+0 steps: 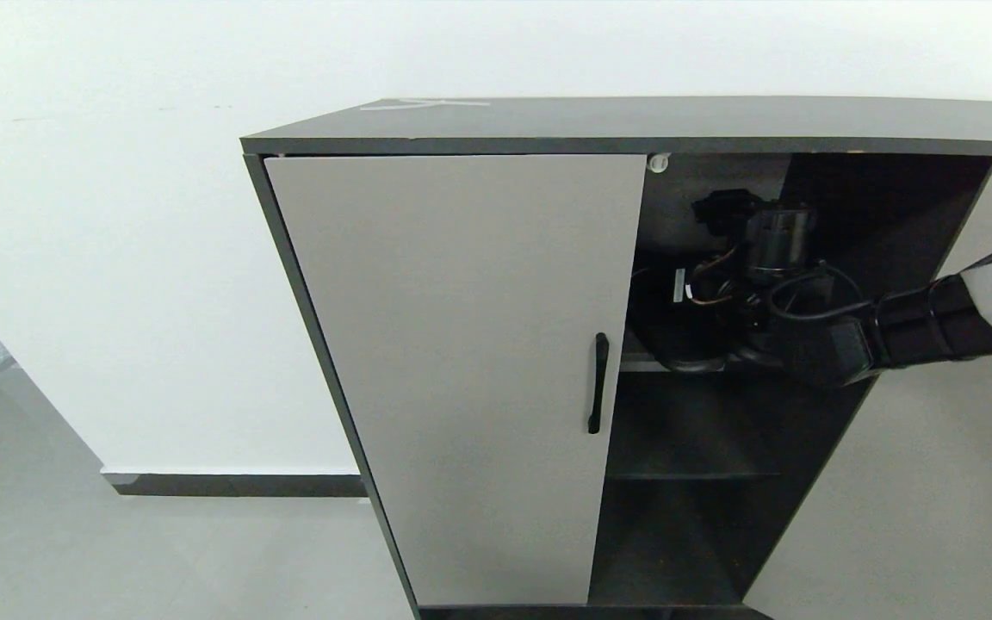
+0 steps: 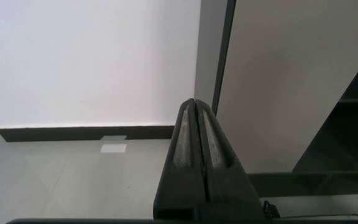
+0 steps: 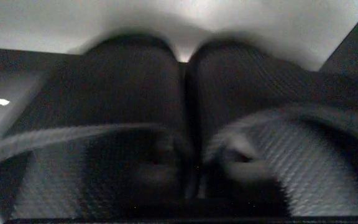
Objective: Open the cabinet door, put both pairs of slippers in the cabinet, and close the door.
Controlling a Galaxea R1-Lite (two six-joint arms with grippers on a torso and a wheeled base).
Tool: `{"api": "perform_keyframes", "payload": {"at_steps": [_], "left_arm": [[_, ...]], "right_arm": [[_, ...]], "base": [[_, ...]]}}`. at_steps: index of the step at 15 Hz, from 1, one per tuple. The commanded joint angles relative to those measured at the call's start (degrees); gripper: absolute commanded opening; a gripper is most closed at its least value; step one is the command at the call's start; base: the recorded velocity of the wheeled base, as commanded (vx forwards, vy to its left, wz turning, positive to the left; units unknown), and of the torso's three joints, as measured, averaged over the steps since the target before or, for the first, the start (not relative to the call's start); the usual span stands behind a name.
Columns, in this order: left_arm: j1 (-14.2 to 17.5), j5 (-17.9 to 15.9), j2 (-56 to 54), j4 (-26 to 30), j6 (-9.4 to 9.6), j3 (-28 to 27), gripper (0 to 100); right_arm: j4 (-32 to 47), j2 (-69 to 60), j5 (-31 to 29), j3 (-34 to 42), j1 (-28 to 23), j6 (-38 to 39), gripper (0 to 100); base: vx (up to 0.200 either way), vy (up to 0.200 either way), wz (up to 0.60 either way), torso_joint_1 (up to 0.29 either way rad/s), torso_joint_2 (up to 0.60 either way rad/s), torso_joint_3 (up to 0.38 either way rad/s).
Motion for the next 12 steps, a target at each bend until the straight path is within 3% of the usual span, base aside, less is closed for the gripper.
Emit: {"api": "perform_keyframes", "payload": {"at_steps": [1, 10, 11, 12], "left_arm": [[0.0, 0.0, 0.1, 0.0, -0.03, 0.0, 0], [0.0, 0.0, 0.1, 0.0, -0.03, -0.1, 0], [0.0, 0.0, 0.1, 0.0, -0.03, 0.0, 0], [0.0, 0.0, 0.1, 0.0, -0.03, -0.1, 0]], "right_arm": [[-0.1, -3.1, 1.1, 2.7, 0.4, 0.6, 100], [-0.4, -26.8, 2.0, 26.6, 4.9, 1.2, 100], [-0.4, -29.5, 2.3, 29.2, 6.1, 1.1, 100], [-0.4, -37.3, 7.6, 36.2, 8.6, 1.1, 100]], "base": [[0.0, 0.0, 0.0, 0.0, 0.0, 0.0], [0.0, 0.0, 0.0, 0.0, 0.0, 0.0], [-0.2, 0.0, 0.0, 0.002, 0.0, -0.002], [-0.2, 0.0, 0.0, 0.002, 0.0, 0.007]]}}
